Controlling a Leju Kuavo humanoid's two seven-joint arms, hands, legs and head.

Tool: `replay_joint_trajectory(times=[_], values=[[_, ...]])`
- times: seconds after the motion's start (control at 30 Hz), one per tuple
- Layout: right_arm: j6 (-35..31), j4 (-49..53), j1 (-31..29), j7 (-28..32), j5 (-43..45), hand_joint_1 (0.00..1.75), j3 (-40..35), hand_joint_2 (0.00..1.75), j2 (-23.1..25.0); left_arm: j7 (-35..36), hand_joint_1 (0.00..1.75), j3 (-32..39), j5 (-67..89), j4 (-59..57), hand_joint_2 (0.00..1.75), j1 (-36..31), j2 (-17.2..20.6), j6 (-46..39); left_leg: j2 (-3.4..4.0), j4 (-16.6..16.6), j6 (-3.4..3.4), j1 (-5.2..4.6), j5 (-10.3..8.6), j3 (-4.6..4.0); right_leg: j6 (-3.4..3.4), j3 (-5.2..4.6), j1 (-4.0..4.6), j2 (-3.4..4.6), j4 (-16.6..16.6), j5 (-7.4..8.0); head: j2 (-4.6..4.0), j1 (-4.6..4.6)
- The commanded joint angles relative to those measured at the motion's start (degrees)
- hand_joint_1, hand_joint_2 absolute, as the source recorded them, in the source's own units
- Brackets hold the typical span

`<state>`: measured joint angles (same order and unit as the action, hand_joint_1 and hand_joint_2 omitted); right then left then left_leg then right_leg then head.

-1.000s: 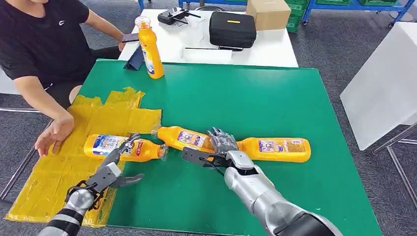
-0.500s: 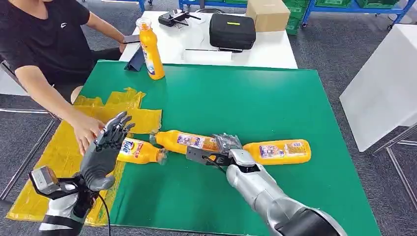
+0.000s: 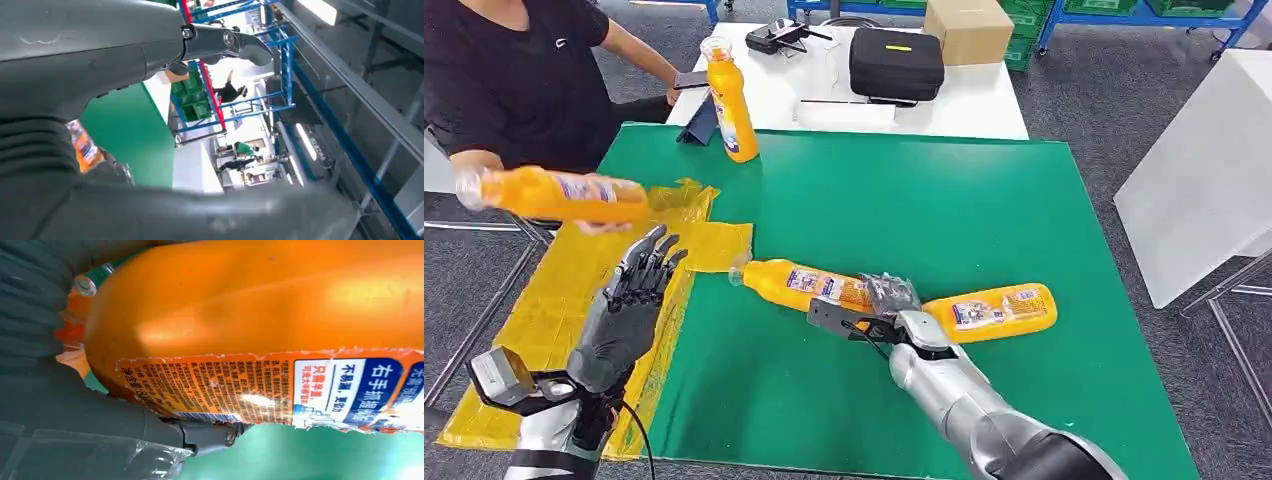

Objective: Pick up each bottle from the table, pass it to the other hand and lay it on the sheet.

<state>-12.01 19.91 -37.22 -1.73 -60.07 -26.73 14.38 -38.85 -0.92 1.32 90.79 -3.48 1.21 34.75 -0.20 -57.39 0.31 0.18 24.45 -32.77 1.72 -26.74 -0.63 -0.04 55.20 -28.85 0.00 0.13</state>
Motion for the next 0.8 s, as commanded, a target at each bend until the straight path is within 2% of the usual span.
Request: replay_joint_trajectory(times=[0.03,0.1,0.13,0.2,0.33,0.43,0.57,0.8], values=[[-8.2,17.0,8.5,11.4,7.6,1.75,11.0,1.75,0.4,12.5,0.00,5.8,-11.2,2.8,1.75,9.6,-4.4,-1.8,0.12,0.1,-0.01,0.05,-0.04,-0.14,-0.04,-0.14,0.05,0.11,-0.1,0.10,0.00,-0.02],[-6.9,25.8,12.4,14.4,10.1,1.75,11.6,1.75,1.2,16.1,0.00,6.8,-12.2,2.3,1.75,11.4,-5.7,-4.3,0.35,0.0,-0.02,0.03,0.03,-0.30,-0.04,-0.16,0.06,0.33,0.0,0.09,0.00,-0.02],[-5.2,31.2,15.1,15.5,11.9,1.75,11.2,1.75,1.5,16.7,0.00,7.2,-12.3,2.2,1.75,12.3,-6.2,-5.1,0.22,0.0,0.00,0.00,0.02,-0.24,0.02,0.35,0.04,0.23,0.0,0.08,0.00,-0.02],[-4.0,36.8,18.1,15.5,12.4,1.75,9.6,1.75,1.9,17.9,0.00,7.5,-13.6,1.5,1.75,13.4,-6.6,-5.0,0.10,0.0,-0.01,-0.01,-0.01,-0.44,-0.07,0.15,0.04,0.12,0.0,0.14,0.00,-0.02],[-4.0,36.9,18.4,15.5,12.4,1.75,9.5,1.75,1.7,17.9,0.00,7.5,-13.7,1.4,1.75,13.2,-6.6,-5.0,-0.04,0.0,-0.01,0.02,-0.07,-0.86,-0.07,-0.24,0.05,-0.04,0.0,0.15,0.00,-0.04],[-3.3,36.5,18.1,16.6,13.8,1.75,9.6,1.75,1.6,19.0,0.00,7.6,-14.5,1.1,1.75,12.9,-6.7,-5.0,-0.07,0.0,0.00,0.03,-0.09,-0.88,-0.10,-0.28,0.05,-0.08,0.0,0.14,0.00,-0.02],[-1.2,41.2,21.4,19.0,15.9,1.75,5.4,1.75,2.4,22.8,0.00,7.7,-19.7,-0.5,1.75,15.3,-6.6,-3.3,0.11,0.0,-0.01,0.03,-0.08,-0.87,-0.11,-0.32,0.05,0.10,0.0,0.17,0.00,-0.02],[-1.0,41.9,21.7,18.9,15.9,1.75,3.8,1.75,2.5,22.9,0.00,7.2,-20.5,-0.7,1.75,15.8,-6.7,-2.5,-0.03,0.0,-0.02,0.04,-0.11,-0.89,-0.10,-0.30,0.06,-0.04,0.0,0.16,0.00,-0.02]])
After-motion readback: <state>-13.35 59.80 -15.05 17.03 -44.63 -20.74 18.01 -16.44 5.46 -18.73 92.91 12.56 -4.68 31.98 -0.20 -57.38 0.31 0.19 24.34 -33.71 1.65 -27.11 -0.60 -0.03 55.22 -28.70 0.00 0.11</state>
